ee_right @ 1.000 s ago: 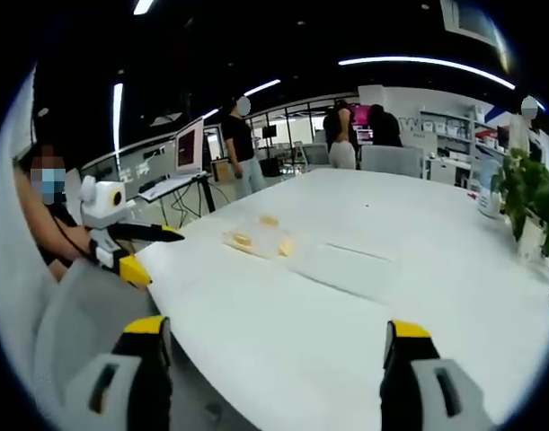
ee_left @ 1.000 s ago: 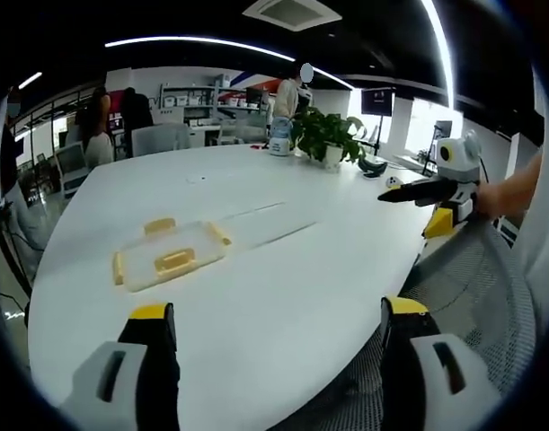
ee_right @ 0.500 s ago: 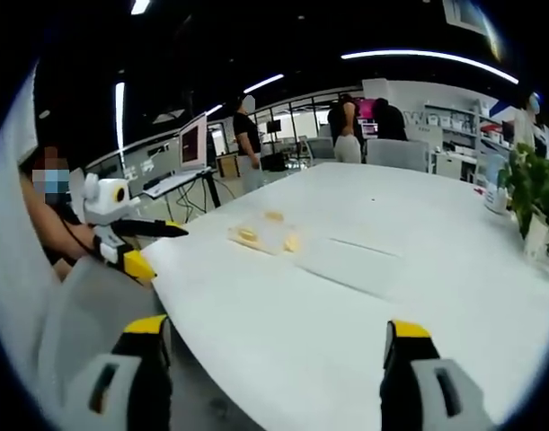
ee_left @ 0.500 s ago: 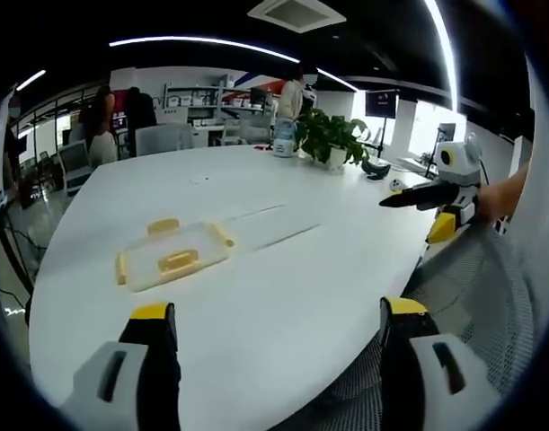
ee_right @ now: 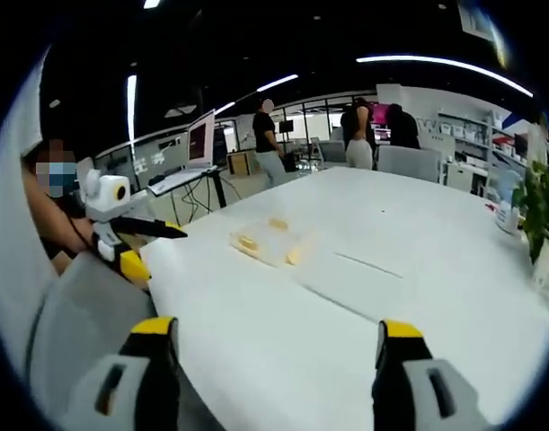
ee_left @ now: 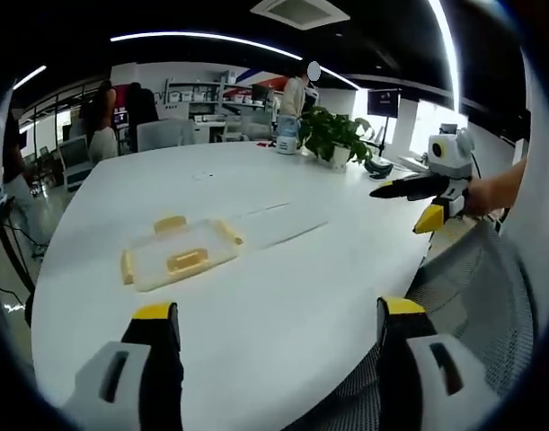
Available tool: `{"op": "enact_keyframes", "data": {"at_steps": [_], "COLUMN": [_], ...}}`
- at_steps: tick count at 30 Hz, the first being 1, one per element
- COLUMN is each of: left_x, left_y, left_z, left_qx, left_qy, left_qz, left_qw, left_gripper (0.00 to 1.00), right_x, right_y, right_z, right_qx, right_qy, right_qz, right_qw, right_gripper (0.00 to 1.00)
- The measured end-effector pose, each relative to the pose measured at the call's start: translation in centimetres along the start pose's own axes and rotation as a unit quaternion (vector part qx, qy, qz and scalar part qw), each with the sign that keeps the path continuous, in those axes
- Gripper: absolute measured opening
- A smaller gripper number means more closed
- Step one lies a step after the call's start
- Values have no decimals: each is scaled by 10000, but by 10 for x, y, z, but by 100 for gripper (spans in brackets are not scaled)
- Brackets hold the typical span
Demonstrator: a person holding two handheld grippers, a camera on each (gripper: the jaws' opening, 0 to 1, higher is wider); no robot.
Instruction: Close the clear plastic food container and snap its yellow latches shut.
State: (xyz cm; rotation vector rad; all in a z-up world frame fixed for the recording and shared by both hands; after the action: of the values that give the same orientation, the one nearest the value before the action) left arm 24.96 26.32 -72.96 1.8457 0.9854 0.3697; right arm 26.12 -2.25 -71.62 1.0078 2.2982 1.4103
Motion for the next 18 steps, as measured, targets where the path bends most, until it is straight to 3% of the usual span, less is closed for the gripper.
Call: {"op": "enact_keyframes", "data": {"at_steps": [2, 18], "left_x": [2, 21], "left_y": [0, 15], "left_z": [2, 11], "left_qx": [30, -16], "left_qy": [-20, 2], "left_qz": [14, 181], "left_qw": [10000, 9998], "left_gripper": [89, 90], "right_x": [-1, -7], "right_y": [2, 22], "right_z": [5, 29], "right_qx": [-66, -93], "right_qy": [27, 187], "right_qz": [14, -169], "right_qw": [10000, 9996], "right_gripper": [94, 95]}}
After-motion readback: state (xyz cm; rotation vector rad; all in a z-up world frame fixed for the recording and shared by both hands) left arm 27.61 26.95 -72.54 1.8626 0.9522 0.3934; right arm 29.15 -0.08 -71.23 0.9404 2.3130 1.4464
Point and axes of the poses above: the point that each gripper's makers call its tool centre point, and the gripper's own axes: z roughly forward along the fingers, x roughly to its left, y roughly out of its top, the point moved 7 cm from there along -z, roughly backward along the fingers
